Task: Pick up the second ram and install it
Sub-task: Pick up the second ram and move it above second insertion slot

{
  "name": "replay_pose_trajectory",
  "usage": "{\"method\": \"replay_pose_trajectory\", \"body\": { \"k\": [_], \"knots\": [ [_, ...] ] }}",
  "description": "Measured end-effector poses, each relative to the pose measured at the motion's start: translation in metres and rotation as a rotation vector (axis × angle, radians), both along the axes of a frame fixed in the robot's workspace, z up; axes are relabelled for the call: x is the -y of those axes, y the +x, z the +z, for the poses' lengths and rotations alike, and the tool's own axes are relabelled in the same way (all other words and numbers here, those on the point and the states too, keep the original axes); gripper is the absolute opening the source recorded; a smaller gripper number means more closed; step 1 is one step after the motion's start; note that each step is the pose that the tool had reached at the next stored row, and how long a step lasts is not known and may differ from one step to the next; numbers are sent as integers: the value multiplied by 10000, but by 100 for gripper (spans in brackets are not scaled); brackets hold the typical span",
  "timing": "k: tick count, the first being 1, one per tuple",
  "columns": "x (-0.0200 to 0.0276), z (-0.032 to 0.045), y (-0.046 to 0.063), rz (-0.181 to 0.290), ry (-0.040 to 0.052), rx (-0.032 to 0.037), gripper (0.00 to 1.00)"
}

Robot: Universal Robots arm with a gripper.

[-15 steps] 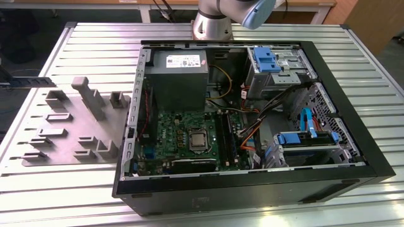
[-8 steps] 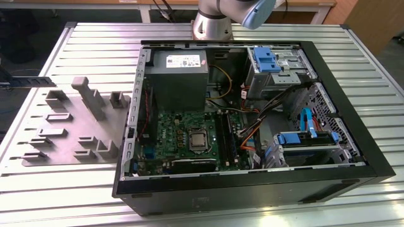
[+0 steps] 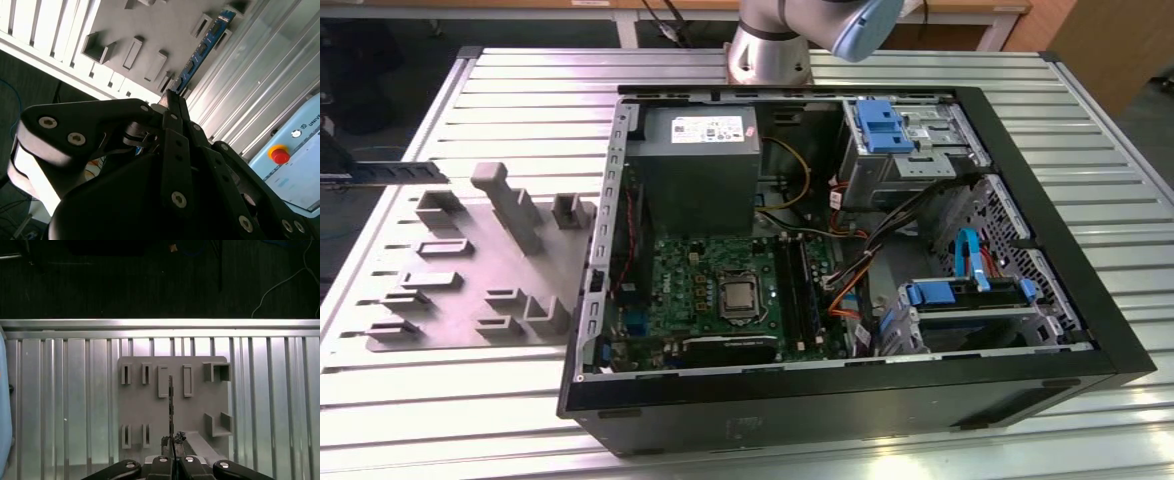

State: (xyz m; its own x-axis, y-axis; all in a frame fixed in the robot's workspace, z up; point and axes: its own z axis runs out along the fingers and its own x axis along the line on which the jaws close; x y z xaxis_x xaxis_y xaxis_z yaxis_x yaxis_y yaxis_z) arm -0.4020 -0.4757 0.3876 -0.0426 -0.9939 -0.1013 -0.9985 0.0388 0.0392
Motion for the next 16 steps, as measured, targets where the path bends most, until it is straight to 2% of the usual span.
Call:
{"method": "replay_pose_trajectory", "body": {
  "k": [9,16],
  "knots": [
    [0,-1,290,0,1,1,12],
    [0,-1,581,0,1,1,12]
  ]
}}
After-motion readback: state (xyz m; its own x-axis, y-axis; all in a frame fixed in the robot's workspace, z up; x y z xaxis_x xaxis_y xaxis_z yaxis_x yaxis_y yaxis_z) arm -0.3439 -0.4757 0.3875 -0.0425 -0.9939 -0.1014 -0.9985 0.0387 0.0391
